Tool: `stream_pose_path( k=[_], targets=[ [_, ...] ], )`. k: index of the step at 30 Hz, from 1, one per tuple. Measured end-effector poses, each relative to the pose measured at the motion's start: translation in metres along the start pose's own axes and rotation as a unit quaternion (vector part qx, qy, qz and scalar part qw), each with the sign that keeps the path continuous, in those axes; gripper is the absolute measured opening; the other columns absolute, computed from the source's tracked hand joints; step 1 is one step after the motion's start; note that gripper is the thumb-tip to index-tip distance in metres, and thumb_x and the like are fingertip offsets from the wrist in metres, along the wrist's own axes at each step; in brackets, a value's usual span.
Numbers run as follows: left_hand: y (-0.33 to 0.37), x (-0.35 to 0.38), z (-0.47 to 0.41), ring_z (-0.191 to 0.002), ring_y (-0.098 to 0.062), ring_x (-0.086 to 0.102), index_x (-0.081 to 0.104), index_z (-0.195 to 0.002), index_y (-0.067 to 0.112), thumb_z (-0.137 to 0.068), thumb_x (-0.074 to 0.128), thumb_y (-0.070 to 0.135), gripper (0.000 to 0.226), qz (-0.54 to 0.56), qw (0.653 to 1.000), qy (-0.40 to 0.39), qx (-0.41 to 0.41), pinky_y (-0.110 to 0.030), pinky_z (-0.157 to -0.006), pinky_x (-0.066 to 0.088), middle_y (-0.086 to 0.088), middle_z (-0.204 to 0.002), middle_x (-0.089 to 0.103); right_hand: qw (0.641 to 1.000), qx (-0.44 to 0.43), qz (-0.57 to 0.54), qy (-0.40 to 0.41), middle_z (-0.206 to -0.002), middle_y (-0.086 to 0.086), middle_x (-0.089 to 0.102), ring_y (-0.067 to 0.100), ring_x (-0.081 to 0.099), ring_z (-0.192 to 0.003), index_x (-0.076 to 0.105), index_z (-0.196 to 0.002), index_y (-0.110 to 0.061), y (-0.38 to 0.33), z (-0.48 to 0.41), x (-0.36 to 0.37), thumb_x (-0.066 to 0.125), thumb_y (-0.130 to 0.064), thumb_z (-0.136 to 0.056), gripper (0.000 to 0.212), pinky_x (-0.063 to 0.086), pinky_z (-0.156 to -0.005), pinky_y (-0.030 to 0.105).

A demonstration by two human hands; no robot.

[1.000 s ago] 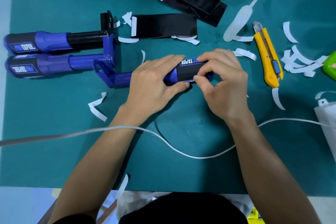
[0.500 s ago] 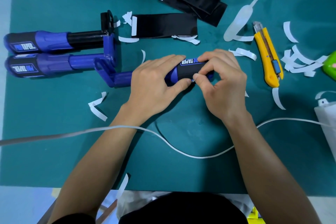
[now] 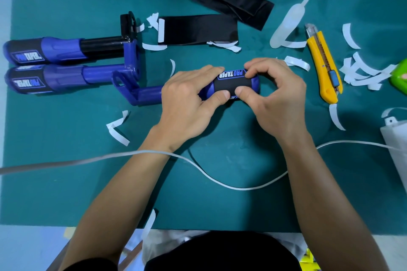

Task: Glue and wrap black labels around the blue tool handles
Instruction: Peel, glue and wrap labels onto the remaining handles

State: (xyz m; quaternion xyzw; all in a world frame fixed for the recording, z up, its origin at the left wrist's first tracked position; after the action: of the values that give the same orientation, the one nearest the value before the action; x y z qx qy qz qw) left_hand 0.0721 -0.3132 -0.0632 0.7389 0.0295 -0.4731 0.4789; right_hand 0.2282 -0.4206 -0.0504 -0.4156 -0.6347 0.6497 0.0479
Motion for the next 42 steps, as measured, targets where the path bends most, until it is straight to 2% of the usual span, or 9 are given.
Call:
stream_pose_path(
  k=[6,12,16,20,24,31,34,38,42],
  targets=[
    [0.000,0.001,0.000,-0.115,-0.026,0.070,0.075,-0.126,0.014,-0.089,0.076,0.037,0.043,0.004,1.000,0.002,-0.002,-0.043,-0.102,0.046,-0.001,-0.125,0.075,0.998,0.029,-0.051,-0.027,-0.102,-0.009,0.072,0.017,0.066,-0.106,0.072,-0.087,-0.015,0.009,-0.003,-0.001,0.078,-0.002,-0.079,0.016,0.054,-0.094,0.045],
    [-0.001,0.001,0.002,-0.113,-0.020,0.069,0.073,-0.128,0.017,-0.094,0.071,0.046,0.045,-0.032,0.998,0.029,0.035,-0.035,-0.096,0.047,0.003,-0.124,0.075,0.998,0.023,-0.059,-0.021,-0.102,-0.009,0.074,0.016,0.064,-0.105,0.072,-0.084,-0.016,0.011,-0.004,0.000,0.076,-0.003,-0.079,0.015,0.054,-0.093,0.043],
    [-0.001,0.005,0.002,-0.110,-0.016,0.065,0.065,-0.138,0.027,-0.080,0.074,0.064,0.069,-0.119,0.991,0.012,0.067,-0.032,-0.092,0.042,0.008,-0.129,0.070,0.997,0.019,-0.064,-0.025,-0.103,-0.013,0.073,0.014,0.062,-0.107,0.072,-0.083,-0.019,0.010,-0.003,0.000,0.076,-0.003,-0.079,0.017,0.053,-0.093,0.034],
    [-0.002,0.008,-0.001,-0.102,-0.019,0.065,0.065,-0.134,0.027,-0.082,0.075,0.060,0.062,-0.163,0.983,0.007,0.085,-0.030,-0.086,0.037,0.009,-0.126,0.069,0.996,0.035,-0.079,-0.024,-0.103,-0.008,0.074,0.017,0.066,-0.108,0.072,-0.085,-0.025,0.011,-0.005,0.001,0.072,-0.004,-0.082,0.021,0.054,-0.094,0.033],
    [-0.003,0.009,0.000,-0.100,-0.021,0.065,0.065,-0.132,0.025,-0.086,0.074,0.056,0.057,-0.159,0.982,0.012,0.097,-0.033,-0.086,0.039,0.008,-0.125,0.070,0.980,0.072,-0.176,0.058,-0.099,-0.004,0.076,0.011,0.071,-0.097,0.073,-0.093,-0.018,0.016,-0.008,-0.011,0.063,-0.007,-0.091,0.015,0.054,-0.084,0.023],
    [-0.005,0.010,-0.001,-0.100,-0.020,0.064,0.064,-0.133,0.025,-0.087,0.071,0.056,0.056,-0.151,0.984,0.006,0.094,-0.033,-0.086,0.039,0.008,-0.125,0.069,0.985,0.079,-0.127,0.081,-0.082,-0.013,0.069,0.001,0.057,-0.071,0.074,-0.096,-0.013,0.022,-0.008,-0.013,0.062,-0.001,-0.087,0.019,0.044,-0.070,0.015],
    [-0.005,0.010,-0.001,-0.099,-0.022,0.065,0.065,-0.132,0.024,-0.087,0.072,0.055,0.056,-0.150,0.985,0.004,0.090,-0.033,-0.086,0.039,0.008,-0.125,0.070,0.978,0.097,-0.121,0.139,-0.080,-0.011,0.065,0.005,0.053,-0.069,0.071,-0.094,-0.013,0.024,-0.010,-0.021,0.060,0.000,-0.086,0.019,0.043,-0.068,0.019],
    [-0.004,0.010,-0.002,-0.099,-0.022,0.066,0.066,-0.131,0.024,-0.086,0.073,0.054,0.055,-0.147,0.985,0.005,0.087,-0.033,-0.087,0.040,0.008,-0.123,0.070,0.973,0.093,-0.091,0.191,-0.115,-0.001,0.066,0.013,0.062,-0.104,0.058,-0.118,-0.017,0.026,-0.022,-0.037,0.056,0.000,-0.081,0.040,0.054,-0.092,0.030],
    [-0.004,0.010,-0.003,-0.097,-0.022,0.065,0.066,-0.131,0.024,-0.085,0.074,0.054,0.055,-0.145,0.986,0.007,0.082,-0.032,-0.086,0.039,0.008,-0.120,0.071,0.984,0.148,-0.053,0.087,-0.154,-0.007,0.045,0.004,0.044,-0.143,0.034,-0.156,-0.020,0.033,-0.049,-0.027,0.057,0.001,-0.079,0.083,0.045,-0.115,0.028]
  ],
)
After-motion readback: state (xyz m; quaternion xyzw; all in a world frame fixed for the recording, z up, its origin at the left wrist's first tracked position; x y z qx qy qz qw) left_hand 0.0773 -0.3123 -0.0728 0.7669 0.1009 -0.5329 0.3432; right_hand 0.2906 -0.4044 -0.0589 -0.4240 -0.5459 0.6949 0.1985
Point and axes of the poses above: each hand's wrist, its own z-axis away from the middle knuckle, its own x-axis out of the palm, y = z × x, the point moved 4 cm from there along -z, towards the middle knuckle
